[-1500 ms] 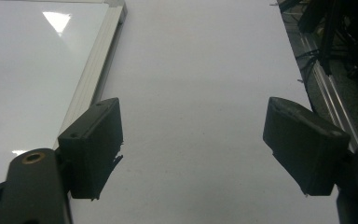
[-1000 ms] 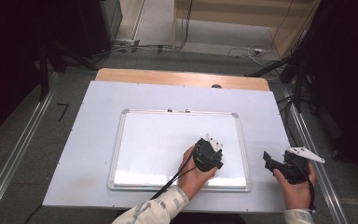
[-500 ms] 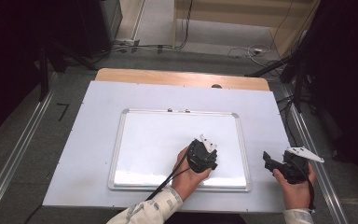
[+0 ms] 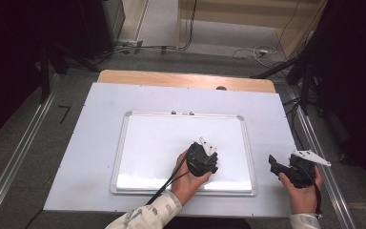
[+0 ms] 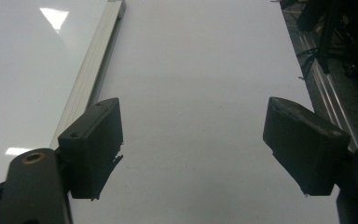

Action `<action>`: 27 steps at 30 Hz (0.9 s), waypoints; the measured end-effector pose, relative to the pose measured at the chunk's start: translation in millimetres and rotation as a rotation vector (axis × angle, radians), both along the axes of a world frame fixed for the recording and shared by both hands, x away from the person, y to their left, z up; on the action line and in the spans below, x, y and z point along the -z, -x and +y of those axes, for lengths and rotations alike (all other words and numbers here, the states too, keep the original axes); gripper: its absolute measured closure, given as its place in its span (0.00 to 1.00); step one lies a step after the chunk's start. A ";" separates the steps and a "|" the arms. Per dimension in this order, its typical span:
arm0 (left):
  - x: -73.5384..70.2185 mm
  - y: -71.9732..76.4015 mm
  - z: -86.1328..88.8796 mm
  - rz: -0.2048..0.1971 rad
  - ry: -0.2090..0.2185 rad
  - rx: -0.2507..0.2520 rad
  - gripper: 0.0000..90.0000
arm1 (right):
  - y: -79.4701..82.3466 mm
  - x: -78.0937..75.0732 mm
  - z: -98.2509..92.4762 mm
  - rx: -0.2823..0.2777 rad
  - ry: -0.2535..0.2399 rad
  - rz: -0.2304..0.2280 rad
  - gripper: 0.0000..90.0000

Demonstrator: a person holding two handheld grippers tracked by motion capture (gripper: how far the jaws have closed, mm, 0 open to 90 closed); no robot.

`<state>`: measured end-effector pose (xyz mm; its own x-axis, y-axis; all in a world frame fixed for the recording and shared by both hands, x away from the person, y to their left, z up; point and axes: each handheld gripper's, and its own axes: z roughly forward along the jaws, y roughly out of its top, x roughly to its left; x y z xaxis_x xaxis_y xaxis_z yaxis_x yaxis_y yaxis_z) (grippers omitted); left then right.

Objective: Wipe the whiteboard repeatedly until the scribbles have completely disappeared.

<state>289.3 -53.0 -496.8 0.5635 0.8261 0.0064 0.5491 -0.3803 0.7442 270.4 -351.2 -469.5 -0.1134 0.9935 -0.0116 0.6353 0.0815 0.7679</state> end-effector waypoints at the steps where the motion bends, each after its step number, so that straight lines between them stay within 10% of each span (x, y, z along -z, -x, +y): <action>1: 0.0 0.1 0.0 0.000 0.000 0.000 0.45 | -0.1 0.0 0.1 0.000 0.000 0.000 0.20; 27: 0.6 2.0 31.5 -0.001 0.004 -0.025 0.45 | -0.8 1.0 2.3 -0.005 0.011 0.004 0.21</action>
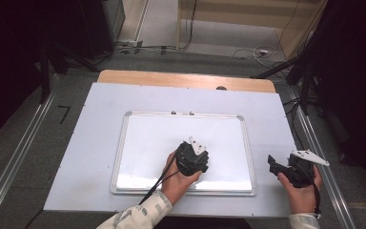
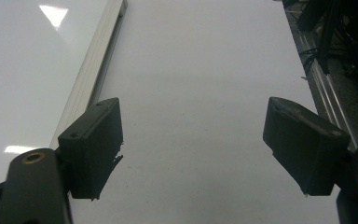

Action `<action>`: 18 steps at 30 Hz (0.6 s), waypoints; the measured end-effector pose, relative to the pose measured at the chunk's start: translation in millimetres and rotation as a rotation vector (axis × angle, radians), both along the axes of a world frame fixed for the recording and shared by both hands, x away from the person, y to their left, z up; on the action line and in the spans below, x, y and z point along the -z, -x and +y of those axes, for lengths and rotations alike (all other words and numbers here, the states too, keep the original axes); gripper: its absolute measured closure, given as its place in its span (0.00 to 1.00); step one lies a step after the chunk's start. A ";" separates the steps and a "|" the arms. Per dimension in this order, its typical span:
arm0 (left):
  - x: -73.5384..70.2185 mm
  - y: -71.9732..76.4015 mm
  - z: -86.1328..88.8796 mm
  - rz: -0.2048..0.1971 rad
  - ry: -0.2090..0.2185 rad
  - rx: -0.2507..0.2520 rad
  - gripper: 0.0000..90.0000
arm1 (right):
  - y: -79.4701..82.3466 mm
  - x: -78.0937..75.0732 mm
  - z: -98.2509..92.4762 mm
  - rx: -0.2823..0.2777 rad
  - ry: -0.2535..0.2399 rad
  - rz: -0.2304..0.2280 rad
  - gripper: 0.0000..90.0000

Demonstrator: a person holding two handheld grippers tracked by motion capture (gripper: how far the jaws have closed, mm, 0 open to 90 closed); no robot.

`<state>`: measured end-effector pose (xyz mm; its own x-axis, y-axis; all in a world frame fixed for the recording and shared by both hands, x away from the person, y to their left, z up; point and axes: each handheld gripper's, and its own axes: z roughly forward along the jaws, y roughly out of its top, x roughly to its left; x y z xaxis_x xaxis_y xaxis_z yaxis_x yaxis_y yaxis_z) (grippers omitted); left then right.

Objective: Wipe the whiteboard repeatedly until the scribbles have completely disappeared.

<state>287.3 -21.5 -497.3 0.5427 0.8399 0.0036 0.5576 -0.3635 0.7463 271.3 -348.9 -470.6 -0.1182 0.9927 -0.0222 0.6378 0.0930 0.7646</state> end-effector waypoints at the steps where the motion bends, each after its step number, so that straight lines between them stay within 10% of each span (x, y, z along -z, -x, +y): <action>1: 0.0 0.2 1.5 0.001 0.001 -0.002 0.45 | 0.0 0.0 0.3 0.000 -0.001 0.000 0.21; 18: 0.5 2.6 24.6 -0.001 0.001 -0.022 0.45 | 0.2 -0.1 0.2 0.001 -0.002 0.000 0.21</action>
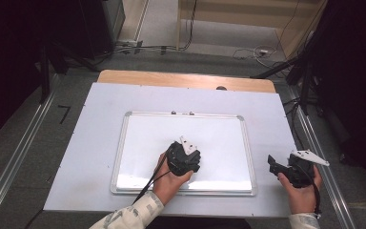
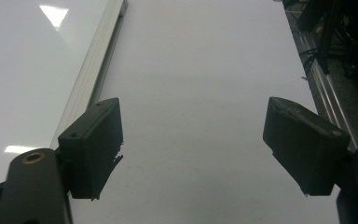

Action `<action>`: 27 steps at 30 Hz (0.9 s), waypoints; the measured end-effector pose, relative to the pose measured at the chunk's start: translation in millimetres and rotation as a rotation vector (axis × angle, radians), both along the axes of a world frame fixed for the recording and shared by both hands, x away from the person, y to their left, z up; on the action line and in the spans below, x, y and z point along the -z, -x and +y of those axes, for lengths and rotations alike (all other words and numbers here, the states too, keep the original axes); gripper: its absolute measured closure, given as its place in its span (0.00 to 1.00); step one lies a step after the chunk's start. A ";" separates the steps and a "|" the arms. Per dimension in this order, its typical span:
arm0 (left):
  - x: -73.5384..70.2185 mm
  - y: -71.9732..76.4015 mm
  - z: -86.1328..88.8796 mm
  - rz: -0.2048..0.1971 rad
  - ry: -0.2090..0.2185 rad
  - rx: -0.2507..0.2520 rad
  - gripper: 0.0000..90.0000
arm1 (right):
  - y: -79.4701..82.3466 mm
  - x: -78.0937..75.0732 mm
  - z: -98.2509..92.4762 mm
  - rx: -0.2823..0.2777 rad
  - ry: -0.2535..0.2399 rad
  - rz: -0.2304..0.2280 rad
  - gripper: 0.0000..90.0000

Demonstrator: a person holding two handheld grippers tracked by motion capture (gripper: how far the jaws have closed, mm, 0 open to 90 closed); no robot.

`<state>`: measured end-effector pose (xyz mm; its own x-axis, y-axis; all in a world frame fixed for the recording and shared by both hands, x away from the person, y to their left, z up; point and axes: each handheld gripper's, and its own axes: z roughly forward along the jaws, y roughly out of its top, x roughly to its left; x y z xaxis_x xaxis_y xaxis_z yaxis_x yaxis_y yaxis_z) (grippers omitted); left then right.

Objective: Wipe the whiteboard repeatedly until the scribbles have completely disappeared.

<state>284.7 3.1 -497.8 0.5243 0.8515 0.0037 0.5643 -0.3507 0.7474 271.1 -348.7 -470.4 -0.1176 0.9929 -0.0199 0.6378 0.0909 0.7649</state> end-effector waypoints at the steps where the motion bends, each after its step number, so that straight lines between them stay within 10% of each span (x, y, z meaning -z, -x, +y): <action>1: -0.1 0.1 1.8 0.002 -0.001 0.000 0.45 | 0.0 0.0 0.1 0.000 0.000 0.000 0.21; 27: 0.9 1.5 38.3 -0.002 0.010 -0.036 0.45 | 0.0 0.0 0.6 -0.002 0.001 0.000 0.21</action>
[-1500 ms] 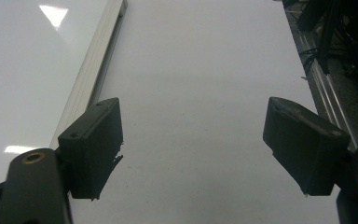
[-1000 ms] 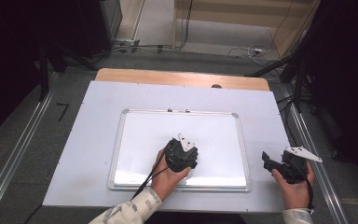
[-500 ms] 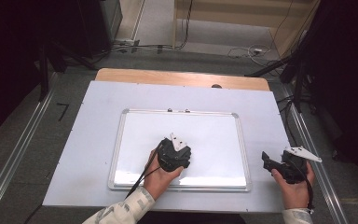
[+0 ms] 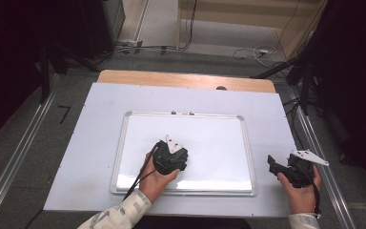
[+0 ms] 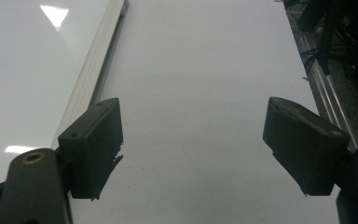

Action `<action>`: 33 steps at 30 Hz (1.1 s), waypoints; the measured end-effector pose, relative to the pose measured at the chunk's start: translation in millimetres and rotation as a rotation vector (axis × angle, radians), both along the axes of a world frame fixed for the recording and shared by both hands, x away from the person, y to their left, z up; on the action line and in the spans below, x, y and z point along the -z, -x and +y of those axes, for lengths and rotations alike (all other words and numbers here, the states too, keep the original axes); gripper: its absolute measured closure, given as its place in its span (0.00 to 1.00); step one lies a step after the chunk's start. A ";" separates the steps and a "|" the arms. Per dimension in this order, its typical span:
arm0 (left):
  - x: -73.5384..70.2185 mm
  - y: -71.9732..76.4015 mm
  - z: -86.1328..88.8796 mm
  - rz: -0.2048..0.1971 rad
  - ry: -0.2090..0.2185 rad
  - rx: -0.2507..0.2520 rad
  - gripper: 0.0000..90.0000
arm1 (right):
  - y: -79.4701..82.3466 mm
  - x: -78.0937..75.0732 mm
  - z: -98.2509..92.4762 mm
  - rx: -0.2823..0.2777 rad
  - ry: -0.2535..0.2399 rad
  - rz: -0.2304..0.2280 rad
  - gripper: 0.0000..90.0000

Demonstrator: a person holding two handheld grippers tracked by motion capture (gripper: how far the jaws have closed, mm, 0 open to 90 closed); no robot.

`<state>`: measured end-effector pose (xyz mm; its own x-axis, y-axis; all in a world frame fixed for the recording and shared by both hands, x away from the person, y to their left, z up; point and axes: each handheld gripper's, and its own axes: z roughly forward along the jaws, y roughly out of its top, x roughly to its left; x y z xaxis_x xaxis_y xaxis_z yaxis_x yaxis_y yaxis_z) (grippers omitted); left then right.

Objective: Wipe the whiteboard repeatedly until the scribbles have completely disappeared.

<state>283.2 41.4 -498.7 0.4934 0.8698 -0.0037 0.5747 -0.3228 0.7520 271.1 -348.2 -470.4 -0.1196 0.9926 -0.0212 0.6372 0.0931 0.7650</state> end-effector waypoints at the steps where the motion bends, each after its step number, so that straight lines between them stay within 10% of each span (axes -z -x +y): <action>1: -0.2 0.1 1.7 0.001 -0.005 0.000 0.45 | 0.0 0.0 0.1 0.000 0.000 0.000 0.21; 33: 0.8 0.6 56.1 0.000 0.001 -0.097 0.45 | 0.0 0.0 0.3 -0.001 0.000 0.000 0.21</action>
<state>282.6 97.5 -499.5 0.4070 0.9134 -0.0043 0.6029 -0.2651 0.7525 271.1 -347.9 -470.4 -0.1209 0.9924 -0.0208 0.6373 0.0937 0.7649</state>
